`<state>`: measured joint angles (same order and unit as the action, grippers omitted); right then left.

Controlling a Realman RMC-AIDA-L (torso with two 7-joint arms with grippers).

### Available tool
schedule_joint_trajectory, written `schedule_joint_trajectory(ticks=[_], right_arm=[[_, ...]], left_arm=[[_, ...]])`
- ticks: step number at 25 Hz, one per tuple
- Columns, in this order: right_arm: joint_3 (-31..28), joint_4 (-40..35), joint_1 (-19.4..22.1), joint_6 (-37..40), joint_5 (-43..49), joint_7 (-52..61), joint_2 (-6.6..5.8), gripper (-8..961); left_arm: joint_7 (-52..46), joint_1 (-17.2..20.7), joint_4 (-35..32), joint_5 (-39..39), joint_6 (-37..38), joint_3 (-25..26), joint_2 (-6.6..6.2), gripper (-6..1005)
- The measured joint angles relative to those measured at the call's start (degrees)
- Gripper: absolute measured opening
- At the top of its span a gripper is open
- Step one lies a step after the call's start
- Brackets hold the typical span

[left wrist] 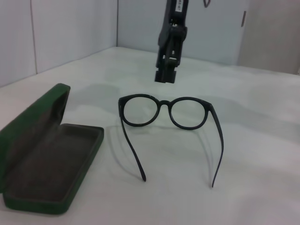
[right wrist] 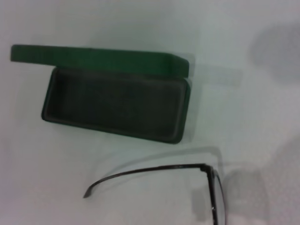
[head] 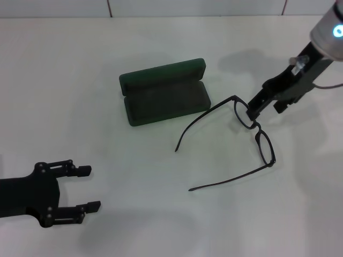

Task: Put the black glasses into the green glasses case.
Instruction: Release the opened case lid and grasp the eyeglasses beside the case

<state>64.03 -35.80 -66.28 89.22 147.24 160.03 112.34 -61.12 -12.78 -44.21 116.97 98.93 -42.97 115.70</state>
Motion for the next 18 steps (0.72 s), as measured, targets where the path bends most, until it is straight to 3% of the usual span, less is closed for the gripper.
schedule_joint_trajectory(ticks=[8,18], right_arm=[[0.7,3.0,-1.1,-1.9,2.4,0.3,2.68,766],[2.9,3.2,-0.2,-5.3,2.0,0.3,3.14,741]], left_arm=[[0.0,-0.3,0.0,1.0,-0.6,0.0,0.41,759],[0.0,-0.4,0.1,1.0,-0.8,0.0,0.74,760]])
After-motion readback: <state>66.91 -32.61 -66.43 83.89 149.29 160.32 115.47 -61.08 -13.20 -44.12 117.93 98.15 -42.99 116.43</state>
